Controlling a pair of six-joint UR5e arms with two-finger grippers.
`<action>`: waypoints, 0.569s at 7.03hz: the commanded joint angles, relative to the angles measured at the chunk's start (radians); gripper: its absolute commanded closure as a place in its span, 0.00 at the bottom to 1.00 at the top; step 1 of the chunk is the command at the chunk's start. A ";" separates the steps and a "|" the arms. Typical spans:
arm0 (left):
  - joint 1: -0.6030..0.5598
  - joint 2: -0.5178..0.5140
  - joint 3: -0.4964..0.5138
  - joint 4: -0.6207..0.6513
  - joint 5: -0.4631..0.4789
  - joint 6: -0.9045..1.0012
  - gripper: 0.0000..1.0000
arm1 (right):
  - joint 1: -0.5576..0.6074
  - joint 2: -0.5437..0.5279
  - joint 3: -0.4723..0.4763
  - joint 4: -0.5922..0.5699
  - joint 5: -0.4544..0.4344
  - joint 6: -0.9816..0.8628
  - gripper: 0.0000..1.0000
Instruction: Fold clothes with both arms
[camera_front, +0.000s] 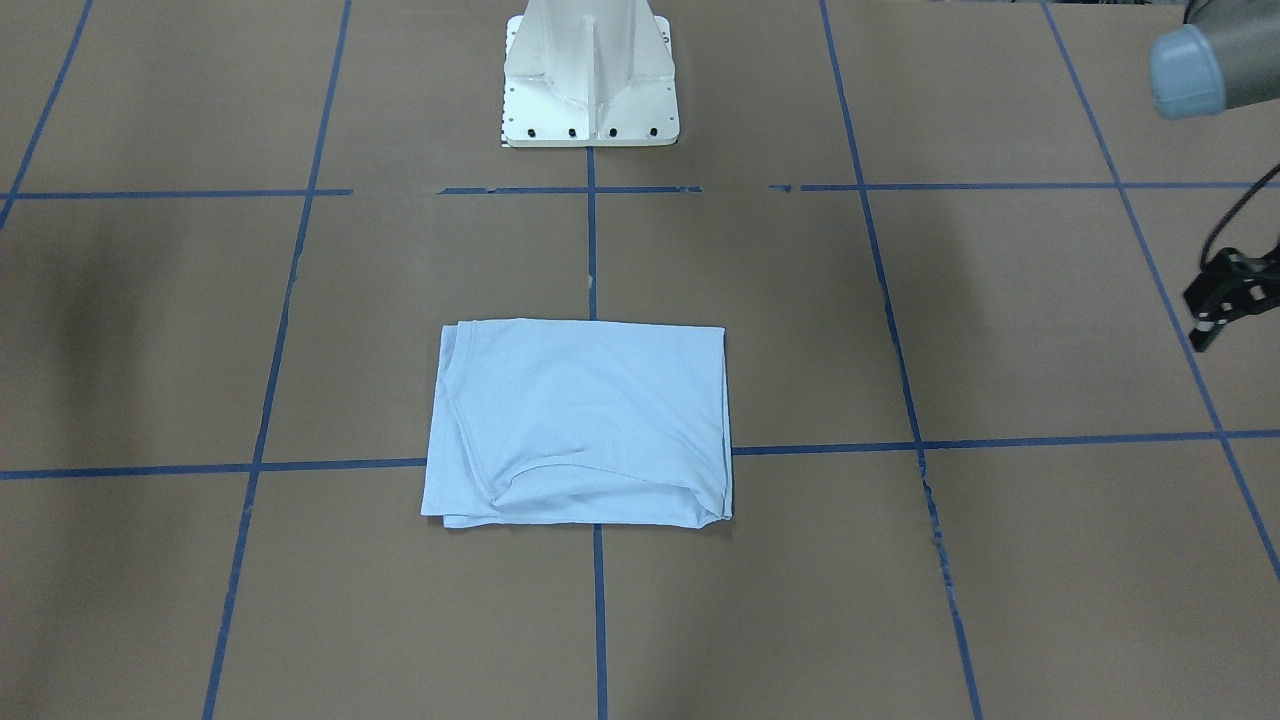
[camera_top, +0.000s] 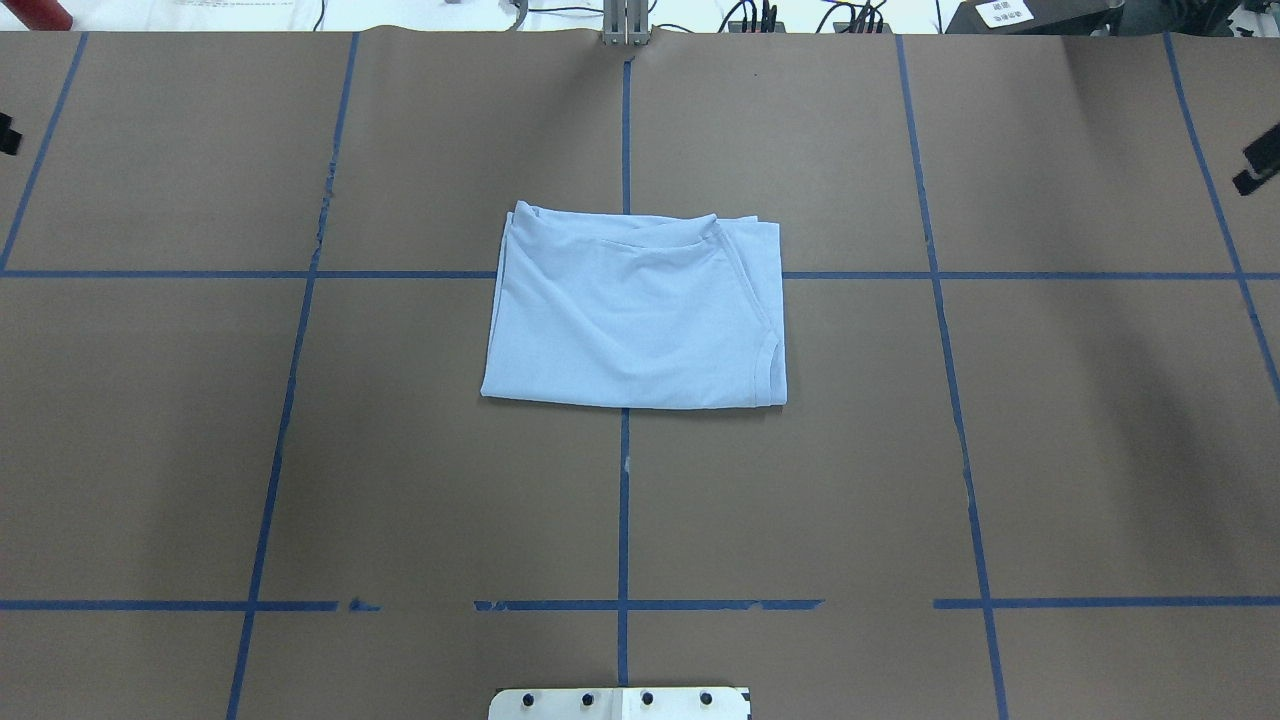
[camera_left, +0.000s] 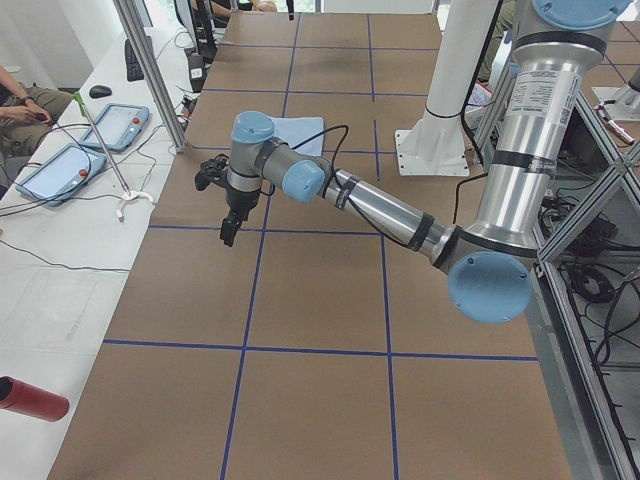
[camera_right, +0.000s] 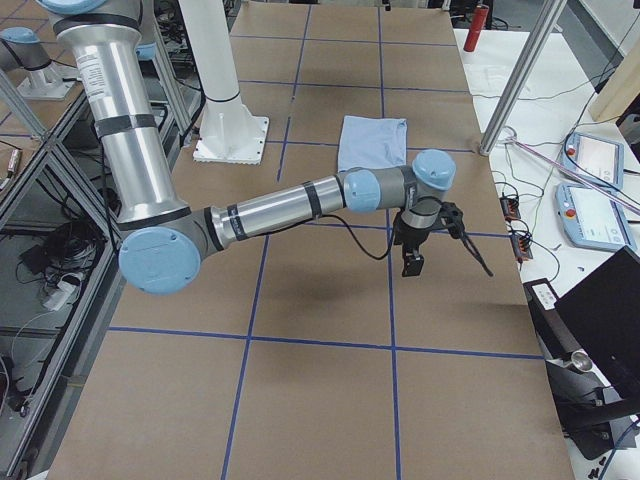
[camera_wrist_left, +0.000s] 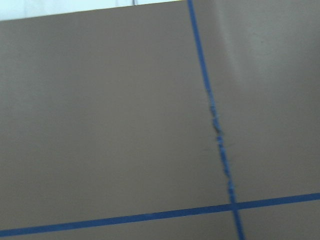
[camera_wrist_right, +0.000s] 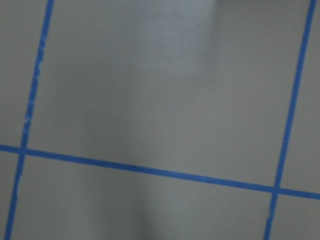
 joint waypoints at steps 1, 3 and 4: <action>-0.184 0.109 0.006 0.047 -0.054 0.329 0.00 | 0.161 -0.168 0.007 0.000 0.037 -0.236 0.00; -0.219 0.239 -0.023 0.035 -0.104 0.412 0.00 | 0.221 -0.254 0.006 0.010 0.072 -0.237 0.00; -0.216 0.260 -0.013 0.036 -0.070 0.403 0.00 | 0.223 -0.263 0.015 0.010 0.054 -0.238 0.00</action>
